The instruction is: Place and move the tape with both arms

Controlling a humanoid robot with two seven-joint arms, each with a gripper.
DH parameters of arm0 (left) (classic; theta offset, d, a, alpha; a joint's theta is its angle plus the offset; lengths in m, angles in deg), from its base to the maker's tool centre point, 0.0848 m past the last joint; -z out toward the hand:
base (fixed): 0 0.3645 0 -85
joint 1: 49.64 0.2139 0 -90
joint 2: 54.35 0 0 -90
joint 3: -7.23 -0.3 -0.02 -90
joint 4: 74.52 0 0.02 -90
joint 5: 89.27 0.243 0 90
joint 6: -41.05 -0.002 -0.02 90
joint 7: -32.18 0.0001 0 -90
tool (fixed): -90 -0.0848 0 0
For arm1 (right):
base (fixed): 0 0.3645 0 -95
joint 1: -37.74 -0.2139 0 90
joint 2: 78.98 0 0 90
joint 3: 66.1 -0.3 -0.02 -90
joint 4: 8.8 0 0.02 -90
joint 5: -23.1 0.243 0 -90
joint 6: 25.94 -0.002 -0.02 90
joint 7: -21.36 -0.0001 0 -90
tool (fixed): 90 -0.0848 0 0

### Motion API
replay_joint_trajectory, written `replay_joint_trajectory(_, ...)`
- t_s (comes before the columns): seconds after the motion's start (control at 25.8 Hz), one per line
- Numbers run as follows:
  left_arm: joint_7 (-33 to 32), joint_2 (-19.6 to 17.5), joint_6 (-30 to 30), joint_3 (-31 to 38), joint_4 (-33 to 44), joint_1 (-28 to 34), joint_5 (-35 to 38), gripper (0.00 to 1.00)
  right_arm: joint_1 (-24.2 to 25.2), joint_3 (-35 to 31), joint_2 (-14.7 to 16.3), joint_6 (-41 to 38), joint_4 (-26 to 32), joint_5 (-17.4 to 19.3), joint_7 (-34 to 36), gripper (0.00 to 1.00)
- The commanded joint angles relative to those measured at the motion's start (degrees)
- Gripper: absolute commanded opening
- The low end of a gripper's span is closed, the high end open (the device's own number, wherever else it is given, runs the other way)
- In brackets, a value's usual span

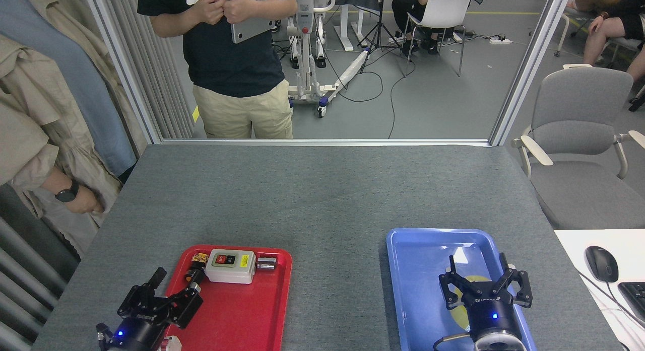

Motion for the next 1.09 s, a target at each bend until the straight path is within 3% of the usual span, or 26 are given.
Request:
replay_joint_trajectory(0.0, 0.2, -0.9, 0.2, 2.2, 0.6, 0.0, -5.2, 1.00, 0.6, -1.5, -0.3, 1.0, 0.4, 4.4, 3.8, 0.98)
replay_joint_trajectory(0.19, 0.9, -2.7, 1.1, 2.3, 1.5, 0.7, -4.0, 0.99, 1.4, -2.3, -1.5, 0.7, 1.1, 13.4, 7.2, 0.98)
replay_joint_trajectory(0.39, 0.9, -2.2, 0.9, 5.9, 2.8, 1.0, 10.9, 0.99, 1.7, -2.3, -2.2, -0.1, 1.0, 14.0, 7.3, 0.99)
replay_joint_trajectory(0.58, -0.2, -1.9, 1.3, 9.0, 3.5, 2.3, 11.4, 0.99, 1.8, -1.8, -2.2, -7.2, 1.0, 18.0, 7.4, 0.99)
replay_joint_trajectory(0.81, -2.7, -0.5, 1.7, 15.6, 4.5, 3.0, 11.4, 1.00, 1.8, -1.5, -2.1, -8.3, 1.4, 17.9, 7.3, 0.99)
replay_joint_trajectory(1.05, -2.6, 0.2, 0.5, 16.6, 9.8, 4.9, 11.1, 1.00, 2.3, -1.5, -2.0, -8.3, 3.0, 17.8, 6.7, 0.99)
